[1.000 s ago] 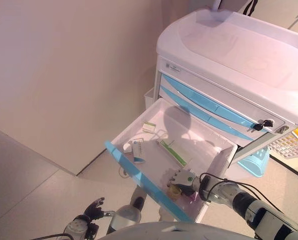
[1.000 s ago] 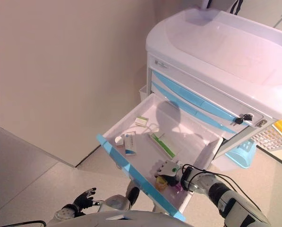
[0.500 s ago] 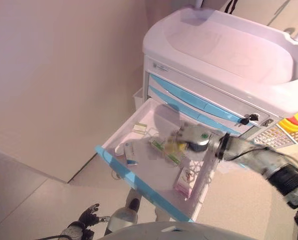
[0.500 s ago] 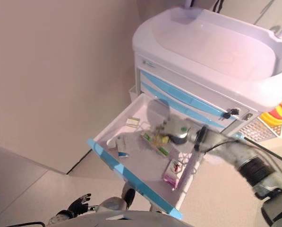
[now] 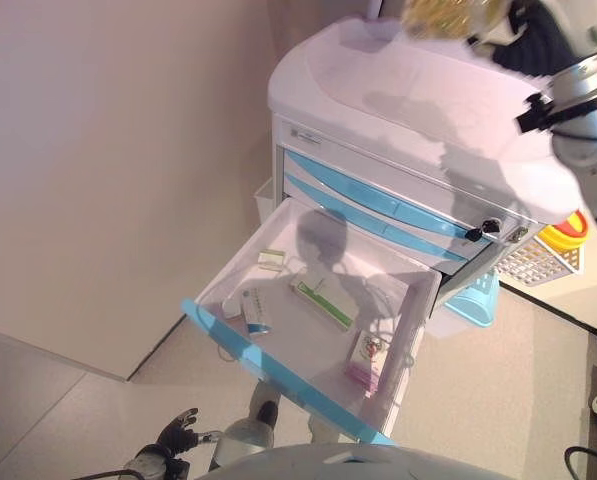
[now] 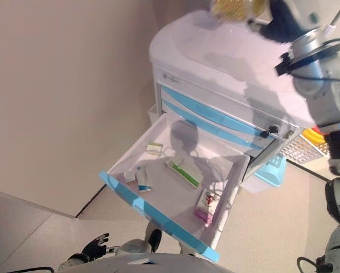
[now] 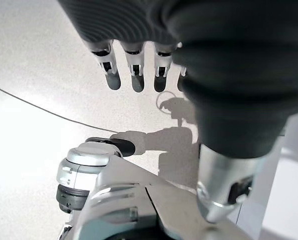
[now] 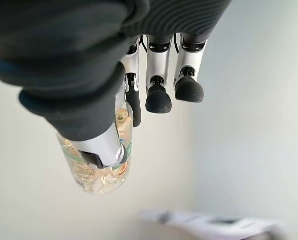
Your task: Open the drawer and pick up the medicine
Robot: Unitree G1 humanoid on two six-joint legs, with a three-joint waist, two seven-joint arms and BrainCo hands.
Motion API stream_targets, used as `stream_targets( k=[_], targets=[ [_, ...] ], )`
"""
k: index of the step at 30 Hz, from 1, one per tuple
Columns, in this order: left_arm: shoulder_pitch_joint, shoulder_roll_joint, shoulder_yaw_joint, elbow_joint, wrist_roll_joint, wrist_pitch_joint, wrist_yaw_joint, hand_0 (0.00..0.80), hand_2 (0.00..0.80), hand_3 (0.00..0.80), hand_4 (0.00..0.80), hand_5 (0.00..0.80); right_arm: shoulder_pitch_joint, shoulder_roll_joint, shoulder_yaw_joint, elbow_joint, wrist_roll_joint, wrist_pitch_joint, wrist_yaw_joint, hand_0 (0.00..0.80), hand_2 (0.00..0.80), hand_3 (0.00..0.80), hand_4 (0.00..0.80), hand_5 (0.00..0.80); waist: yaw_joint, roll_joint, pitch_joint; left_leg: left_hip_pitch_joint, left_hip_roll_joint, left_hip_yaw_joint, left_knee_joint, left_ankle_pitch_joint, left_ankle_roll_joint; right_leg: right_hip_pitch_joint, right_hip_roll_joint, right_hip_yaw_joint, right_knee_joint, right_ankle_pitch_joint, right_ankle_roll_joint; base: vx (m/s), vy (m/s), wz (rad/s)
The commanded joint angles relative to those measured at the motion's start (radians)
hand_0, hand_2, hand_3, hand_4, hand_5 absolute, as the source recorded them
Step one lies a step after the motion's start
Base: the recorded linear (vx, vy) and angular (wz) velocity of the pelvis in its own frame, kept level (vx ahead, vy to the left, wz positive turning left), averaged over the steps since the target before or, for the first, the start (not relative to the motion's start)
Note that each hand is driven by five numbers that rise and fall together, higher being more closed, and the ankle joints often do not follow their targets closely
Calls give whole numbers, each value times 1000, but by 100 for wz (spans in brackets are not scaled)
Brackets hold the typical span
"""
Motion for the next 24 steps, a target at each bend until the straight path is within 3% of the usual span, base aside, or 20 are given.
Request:
stream_targets(
  k=[1,10,16,22,24],
  targets=[
    [-27,39,-61,11,-45,16,1,0,0,0,0,0,-145,-90,117,93,50,85,-40,800,800,800,800,800,34,-26,-60,17,-61,-7,4,-92,21,-9,-21,15,20,47,60,39,29,13],
    [-19,77,-75,2,-58,47,-9,0,0,0,0,0,-390,-155,469,455,22,125,200,800,800,800,800,800,69,-43,-52,23,-67,-30,0,-90,20,6,-27,-9,11,52,60,46,14,12],
    [-10,97,-54,16,-44,29,-21,0,0,0,0,0,-515,-169,623,619,-1,67,387,800,800,800,800,800,86,-58,-39,22,-70,-41,0,-86,21,8,-27,-18,10,53,58,49,-5,11],
    [4,106,-43,6,-35,15,-19,0,0,0,0,0,-589,-159,734,661,-80,-14,511,800,800,800,800,800,94,-71,-32,21,-74,-47,0,-84,21,10,-26,-20,8,53,56,45,-2,7],
    [9,108,-32,3,-29,9,-25,0,0,0,0,0,-598,-152,748,644,-72,-7,562,800,800,800,800,800,94,-75,-32,21,-75,-46,0,-83,21,9,-25,-19,8,54,56,52,8,2]
  ],
)
